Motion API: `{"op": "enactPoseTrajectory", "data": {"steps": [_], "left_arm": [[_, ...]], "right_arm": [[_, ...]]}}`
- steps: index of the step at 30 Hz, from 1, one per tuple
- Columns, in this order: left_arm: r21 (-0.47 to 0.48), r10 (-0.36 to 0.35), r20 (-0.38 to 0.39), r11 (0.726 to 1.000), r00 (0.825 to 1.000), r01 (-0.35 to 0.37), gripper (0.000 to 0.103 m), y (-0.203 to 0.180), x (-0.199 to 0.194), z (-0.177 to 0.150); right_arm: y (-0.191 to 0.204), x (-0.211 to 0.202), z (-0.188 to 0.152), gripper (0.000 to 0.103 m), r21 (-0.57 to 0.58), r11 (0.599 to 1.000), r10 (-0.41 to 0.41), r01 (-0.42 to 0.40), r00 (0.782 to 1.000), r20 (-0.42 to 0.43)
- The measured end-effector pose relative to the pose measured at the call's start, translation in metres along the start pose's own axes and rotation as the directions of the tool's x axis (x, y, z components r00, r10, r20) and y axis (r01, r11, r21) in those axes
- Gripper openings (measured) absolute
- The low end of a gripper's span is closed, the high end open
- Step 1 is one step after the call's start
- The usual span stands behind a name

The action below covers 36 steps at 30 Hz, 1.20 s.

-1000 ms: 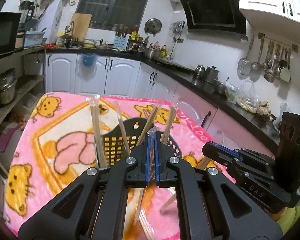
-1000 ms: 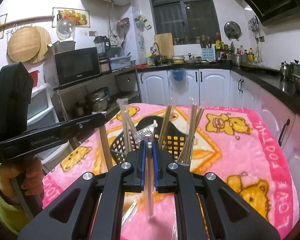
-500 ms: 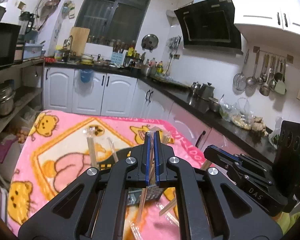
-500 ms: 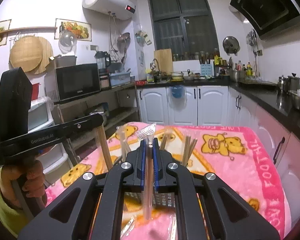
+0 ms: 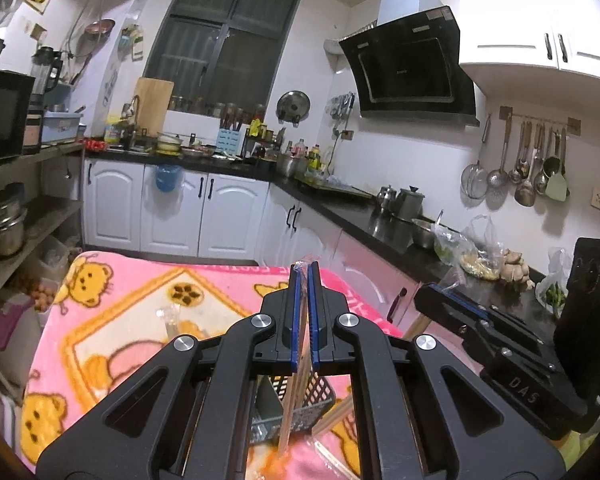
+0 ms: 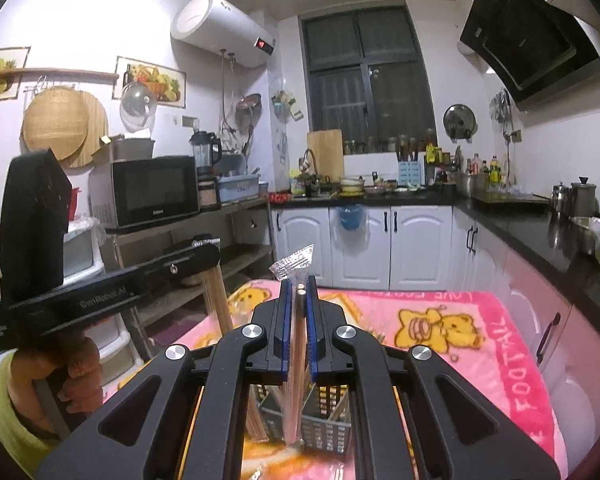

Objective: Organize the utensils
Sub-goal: 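Lower the left tool's chopstick into the caddy while the right tool lowers its own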

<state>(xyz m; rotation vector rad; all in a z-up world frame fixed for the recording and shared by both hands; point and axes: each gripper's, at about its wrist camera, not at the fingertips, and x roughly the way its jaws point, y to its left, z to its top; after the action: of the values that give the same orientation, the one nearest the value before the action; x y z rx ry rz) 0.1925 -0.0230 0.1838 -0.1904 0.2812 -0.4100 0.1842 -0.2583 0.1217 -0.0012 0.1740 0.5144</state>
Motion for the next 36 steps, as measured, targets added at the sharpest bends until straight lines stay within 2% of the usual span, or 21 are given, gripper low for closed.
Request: {"op": "enactPoseTrajectory", "data": {"steps": [8, 17, 36], "left_arm": [[-0.017, 0.022, 0.033, 1.000, 0.999, -0.021, 0.002, 0.006, 0.008, 0.011], [-0.040, 0.062, 0.060, 0.997, 0.996, -0.060, 0.002, 0.014, 0.024, 0.016], [-0.049, 0.077, 0.003, 0.996, 0.997, -0.076, 0.002, 0.020, 0.057, -0.005]], "right_arm": [[-0.008, 0.001, 0.013, 0.007, -0.007, 0.999, -0.044, 0.044, 0.997, 0.064], [-0.017, 0.016, 0.013, 0.007, -0.007, 0.995, -0.099, 0.100, 0.991, 0.088], [-0.029, 0.050, -0.012, 0.007, 0.018, 0.991, -0.132, 0.132, 0.991, 0.001]]}}
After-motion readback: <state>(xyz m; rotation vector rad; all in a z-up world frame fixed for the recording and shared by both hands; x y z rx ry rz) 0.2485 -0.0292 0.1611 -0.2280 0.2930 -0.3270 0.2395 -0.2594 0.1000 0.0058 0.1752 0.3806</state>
